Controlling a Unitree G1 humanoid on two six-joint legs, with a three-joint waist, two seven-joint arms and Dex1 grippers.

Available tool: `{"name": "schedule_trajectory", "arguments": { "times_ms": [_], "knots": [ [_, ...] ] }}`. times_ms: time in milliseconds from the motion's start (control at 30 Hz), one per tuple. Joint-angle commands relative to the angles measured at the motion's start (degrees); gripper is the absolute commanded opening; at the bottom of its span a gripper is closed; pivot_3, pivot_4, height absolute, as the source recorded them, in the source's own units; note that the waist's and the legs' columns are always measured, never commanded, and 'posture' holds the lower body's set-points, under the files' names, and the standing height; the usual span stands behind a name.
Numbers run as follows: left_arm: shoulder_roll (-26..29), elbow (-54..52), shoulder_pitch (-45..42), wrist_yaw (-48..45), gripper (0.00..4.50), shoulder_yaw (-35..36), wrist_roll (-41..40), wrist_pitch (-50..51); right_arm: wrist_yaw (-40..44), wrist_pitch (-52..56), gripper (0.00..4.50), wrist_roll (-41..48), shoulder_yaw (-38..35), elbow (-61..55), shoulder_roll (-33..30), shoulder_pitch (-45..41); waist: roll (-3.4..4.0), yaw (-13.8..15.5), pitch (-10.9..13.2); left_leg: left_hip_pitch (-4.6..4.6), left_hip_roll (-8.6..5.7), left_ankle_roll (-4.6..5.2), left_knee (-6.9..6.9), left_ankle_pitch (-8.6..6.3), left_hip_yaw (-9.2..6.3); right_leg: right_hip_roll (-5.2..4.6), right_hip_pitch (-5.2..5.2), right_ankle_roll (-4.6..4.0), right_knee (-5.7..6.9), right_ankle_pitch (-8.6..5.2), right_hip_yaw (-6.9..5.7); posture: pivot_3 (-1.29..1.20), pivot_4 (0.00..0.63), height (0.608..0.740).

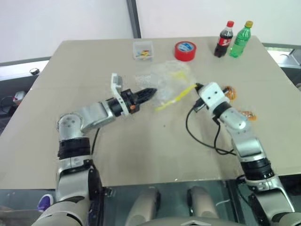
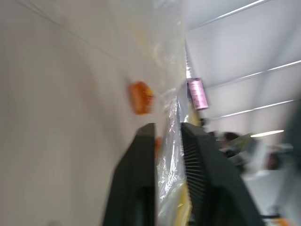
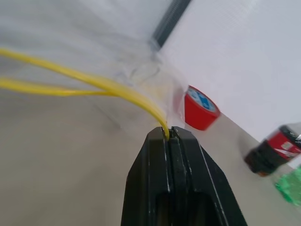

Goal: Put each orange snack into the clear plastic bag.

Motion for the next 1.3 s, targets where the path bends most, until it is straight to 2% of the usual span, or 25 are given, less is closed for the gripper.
{"name": "schedule_trajectory", "arguments": {
  "times_ms": [33,133,167,267,333,600,800,1300],
  "knots": [
    [4.35,-14.7,1.86,-9.51,2.72,-9.36,21.2,-14.99,3.0,1.11,0.0,-1.04,0.04,0.85,-2.95,-4.2,0.01,-0.02,0.0,0.0,0.01,0.0,-0.04,0.0,0.02,0.0,0.0,0.0,-0.02,0.0,0.01,0.0,0.15,0.74],
    [8.3,-23.35,5.91,-15.08,4.05,-17.4,39.91,-30.53,6.61,3.45,0.0,-1.27,1.61,3.75,-4.69,-7.74,0.02,-0.14,0.01,0.05,0.1,0.0,-0.22,0.0,0.13,0.04,0.0,-0.08,-0.21,0.05,0.08,0.0,0.15,0.74],
    [10.24,-26.34,6.99,-15.15,4.05,-20.44,46.53,-34.21,7.25,4.65,0.0,-1.76,2.16,4.92,-4.89,-9.07,0.01,-0.17,0.01,0.05,0.18,0.0,-0.27,0.0,0.16,0.1,0.0,-0.16,-0.36,0.11,0.08,0.0,0.15,0.74],
    [12.01,-33.15,8.18,-14.17,4.05,-23.73,55.0,-36.54,7.96,9.12,0.0,-4.12,3.86,8.07,-5.06,-12.84,0.01,0.06,0.04,0.03,0.29,0.0,-0.42,0.0,0.17,0.17,-0.01,-0.22,-0.55,0.16,0.06,0.0,0.15,0.74],
    [12.1,-35.99,8.33,-14.41,4.05,-24.53,57.83,-35.99,7.5,10.69,0.0,-5.69,4.82,10.1,-5.04,-14.95,0.0,0.13,0.05,-0.03,0.3,0.01,-0.44,0.0,0.16,0.18,-0.05,-0.22,-0.56,0.16,0.04,0.0,0.15,0.74],
    [11.3,-42.14,4.32,-10.29,4.05,-30.3,70.14,-21.3,7.22,13.2,0.0,-8.65,7.99,14.52,-2.67,-20.69,0.01,0.0,0.06,-0.02,0.31,0.01,-0.42,-0.01,0.15,0.28,-0.04,-0.21,-0.52,0.16,0.02,0.0,0.15,0.74],
    [6.38,-42.91,2.66,-11.22,4.05,-31.71,71.02,-13.41,6.39,15.52,0.0,-9.59,8.73,14.56,-0.39,-21.41,0.0,-0.02,0.07,-0.04,0.33,0.01,-0.42,-0.01,0.13,0.31,-0.05,-0.21,-0.54,0.16,0.02,0.0,0.15,0.74],
    [6.25,-37.85,-0.67,-14.82,4.05,-37.22,79.17,-12.14,5.19,21.57,0.0,-9.65,8.46,9.81,3.19,-20.57,0.01,-0.05,0.07,-0.03,0.39,0.0,-0.38,-0.01,0.11,0.39,-0.05,-0.21,-0.51,0.16,0.02,0.0,0.15,0.74]
  ]
}}
